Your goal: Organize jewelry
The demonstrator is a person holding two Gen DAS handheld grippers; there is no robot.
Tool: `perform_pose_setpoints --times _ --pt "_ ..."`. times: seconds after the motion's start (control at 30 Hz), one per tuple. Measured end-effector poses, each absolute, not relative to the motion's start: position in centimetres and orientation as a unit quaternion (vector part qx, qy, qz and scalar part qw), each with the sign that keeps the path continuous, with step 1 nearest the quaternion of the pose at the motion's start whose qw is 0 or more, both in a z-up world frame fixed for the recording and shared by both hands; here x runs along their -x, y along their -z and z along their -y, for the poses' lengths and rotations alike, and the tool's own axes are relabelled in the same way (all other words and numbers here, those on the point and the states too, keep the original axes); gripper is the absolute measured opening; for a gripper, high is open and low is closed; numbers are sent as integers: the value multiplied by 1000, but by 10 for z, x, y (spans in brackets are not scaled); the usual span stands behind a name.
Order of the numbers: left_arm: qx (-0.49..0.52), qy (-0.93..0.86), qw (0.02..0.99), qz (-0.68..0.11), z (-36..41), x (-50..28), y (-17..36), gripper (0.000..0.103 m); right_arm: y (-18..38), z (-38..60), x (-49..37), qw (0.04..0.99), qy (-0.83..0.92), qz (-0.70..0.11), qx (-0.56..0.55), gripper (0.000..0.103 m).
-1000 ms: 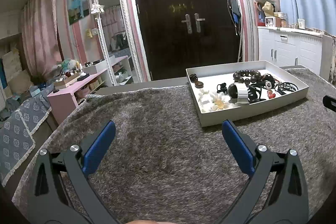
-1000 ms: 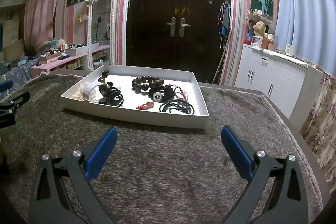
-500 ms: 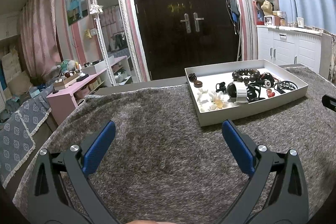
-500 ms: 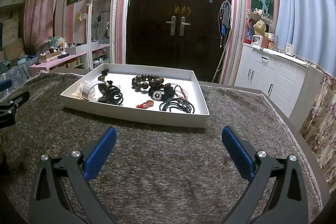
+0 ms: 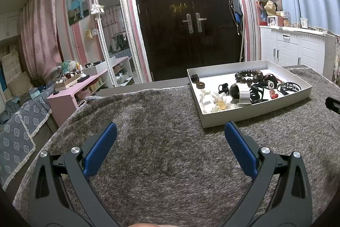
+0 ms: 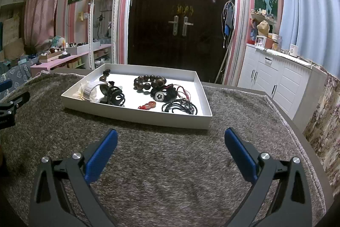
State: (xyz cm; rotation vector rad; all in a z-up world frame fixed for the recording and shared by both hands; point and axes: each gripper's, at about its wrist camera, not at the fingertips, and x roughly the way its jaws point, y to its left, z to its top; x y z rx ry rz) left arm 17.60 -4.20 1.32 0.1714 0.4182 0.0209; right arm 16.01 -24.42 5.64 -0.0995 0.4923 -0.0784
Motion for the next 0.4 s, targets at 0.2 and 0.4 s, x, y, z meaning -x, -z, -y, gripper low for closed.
perform_pose_setpoints --times 0.2,0.4 --pt "-84 -12 975 -205 41 -176 -14 100 -57 244 -161 968 39 -244 50 100" --pt "-78 -9 975 -209 40 -176 -15 100 -57 244 -161 968 38 -244 49 100"
